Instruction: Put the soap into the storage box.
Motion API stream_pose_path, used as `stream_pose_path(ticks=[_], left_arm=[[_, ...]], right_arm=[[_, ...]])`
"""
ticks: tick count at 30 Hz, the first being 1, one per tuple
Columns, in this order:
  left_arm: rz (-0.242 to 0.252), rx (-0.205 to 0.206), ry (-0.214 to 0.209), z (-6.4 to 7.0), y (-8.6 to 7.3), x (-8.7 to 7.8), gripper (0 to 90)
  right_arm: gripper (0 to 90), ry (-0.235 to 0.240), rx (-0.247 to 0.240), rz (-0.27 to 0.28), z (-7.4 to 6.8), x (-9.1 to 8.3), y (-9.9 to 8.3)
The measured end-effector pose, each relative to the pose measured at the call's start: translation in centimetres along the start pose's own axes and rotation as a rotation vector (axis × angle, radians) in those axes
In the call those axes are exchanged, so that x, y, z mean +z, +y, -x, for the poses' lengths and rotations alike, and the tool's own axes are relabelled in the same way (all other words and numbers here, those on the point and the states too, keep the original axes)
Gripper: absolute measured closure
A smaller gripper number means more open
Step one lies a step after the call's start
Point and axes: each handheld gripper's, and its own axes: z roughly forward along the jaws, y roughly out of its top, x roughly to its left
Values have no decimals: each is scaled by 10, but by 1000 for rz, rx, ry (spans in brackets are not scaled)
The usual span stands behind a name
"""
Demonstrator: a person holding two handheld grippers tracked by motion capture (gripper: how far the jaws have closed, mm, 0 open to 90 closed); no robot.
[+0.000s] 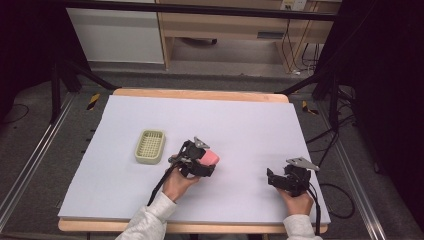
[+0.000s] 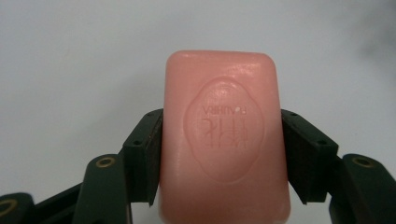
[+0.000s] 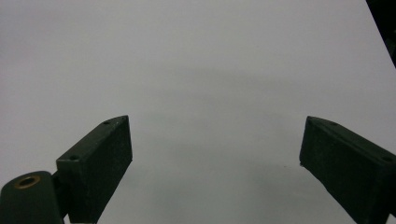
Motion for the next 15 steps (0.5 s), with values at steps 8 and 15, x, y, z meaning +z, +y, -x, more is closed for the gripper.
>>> stream_pose_path(ticks=[8, 15], left_arm=[[8, -14, 25, -16, -5, -16, 370], [27, -21, 41, -26, -9, -30, 370]], right_arm=[[96, 0, 1, -2, 0, 0, 0], [97, -3, 0, 0, 0, 0, 0]])
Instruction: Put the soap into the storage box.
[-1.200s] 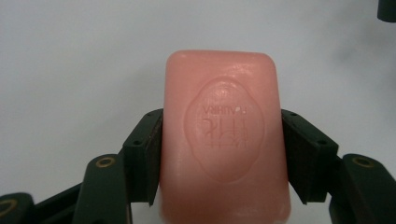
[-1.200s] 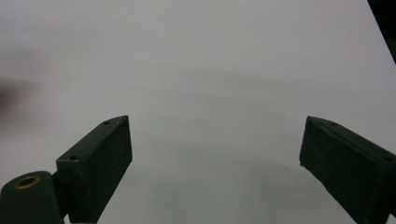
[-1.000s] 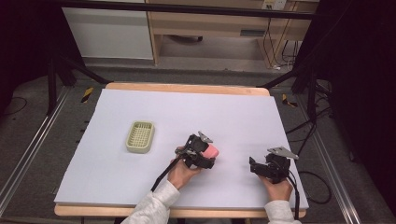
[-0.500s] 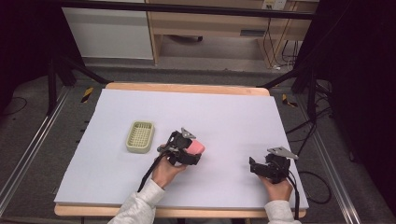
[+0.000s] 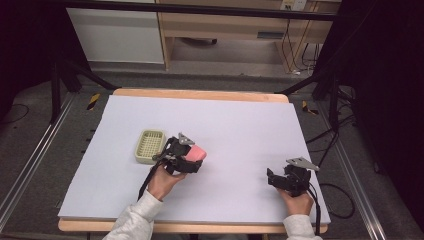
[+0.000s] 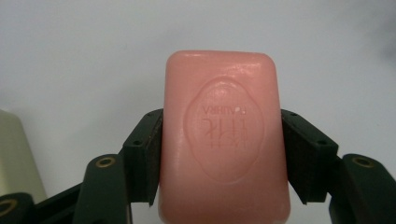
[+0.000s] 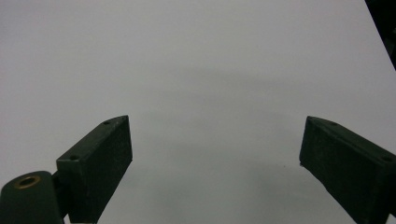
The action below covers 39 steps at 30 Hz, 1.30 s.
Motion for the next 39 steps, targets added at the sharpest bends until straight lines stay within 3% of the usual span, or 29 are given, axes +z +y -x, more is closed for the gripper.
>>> stream_pose_path(ticks=[17, 31, 39], left_arm=[[32, -79, 48, -37, -13, -26, 370], [63, -161, 106, -67, -17, -35, 370], [81, -180, 130, -75, -18, -38, 370]], right_arm=[[97, -1, 1, 0, -1, 0, 0], [97, -1, -3, 0, -1, 1, 0], [97, -1, -3, 0, -1, 0, 0]])
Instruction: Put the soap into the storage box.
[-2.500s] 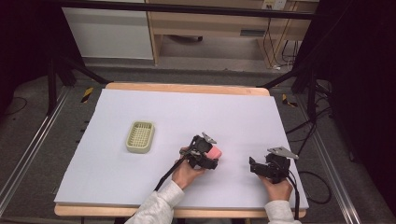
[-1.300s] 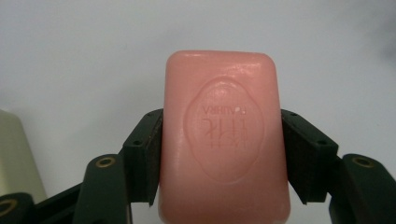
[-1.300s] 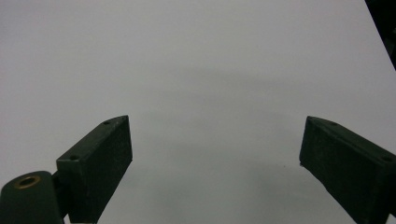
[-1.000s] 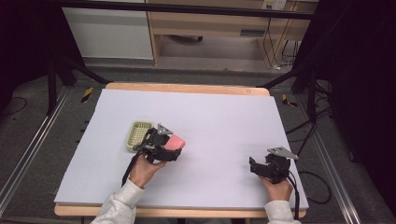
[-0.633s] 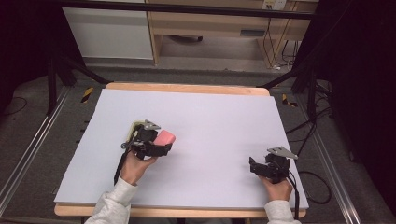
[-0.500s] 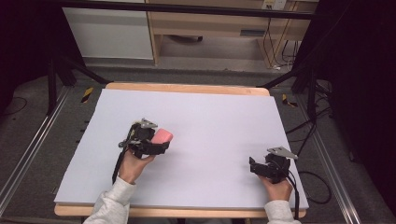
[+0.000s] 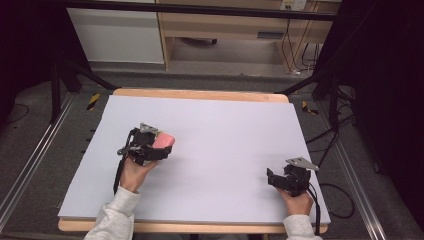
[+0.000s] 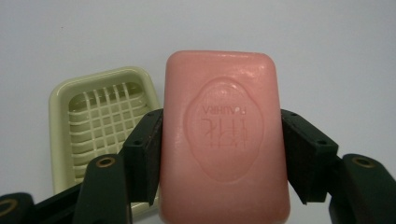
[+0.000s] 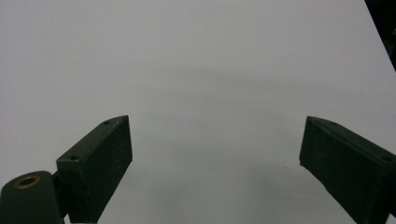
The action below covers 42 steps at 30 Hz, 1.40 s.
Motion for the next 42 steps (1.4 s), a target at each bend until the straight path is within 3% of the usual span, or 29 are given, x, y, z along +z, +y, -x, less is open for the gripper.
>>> stream_pose_path(ticks=[18, 42], left_arm=[[-20, -54, 71, -31, 1, 12, 370], [-49, -99, 108, -51, -4, 32, 370]], right_arm=[[97, 8, -6, -1, -2, 0, 0], [97, 11, -7, -2, -2, 1, 1]])
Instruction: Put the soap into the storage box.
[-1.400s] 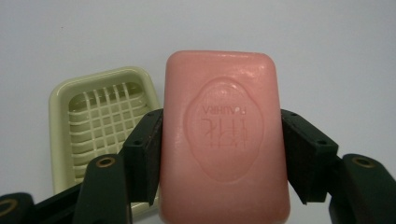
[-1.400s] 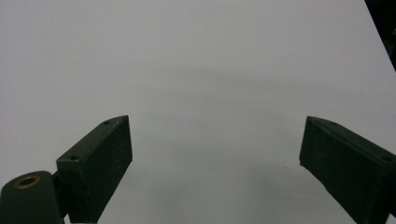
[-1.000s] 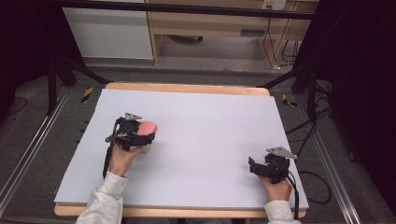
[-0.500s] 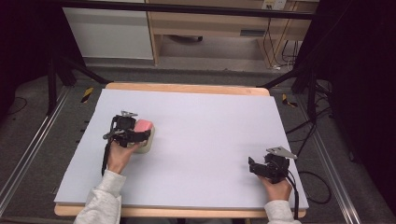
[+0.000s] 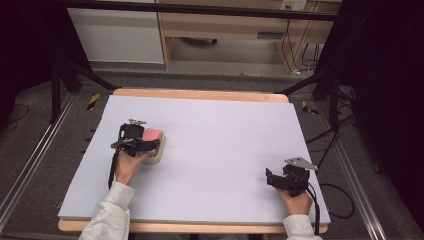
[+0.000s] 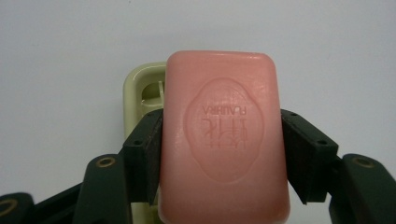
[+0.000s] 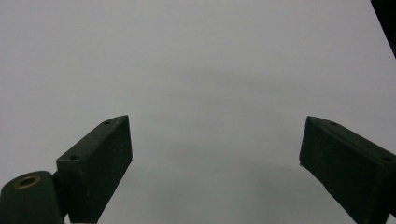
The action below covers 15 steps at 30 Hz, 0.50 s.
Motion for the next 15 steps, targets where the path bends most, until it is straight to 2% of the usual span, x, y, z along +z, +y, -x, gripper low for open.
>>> stream_pose_path(ticks=[15], left_arm=[[-30, -6, 18, -3, -4, 11, 370]], right_arm=[[97, -1, 1, -4, -1, 0, 0]])
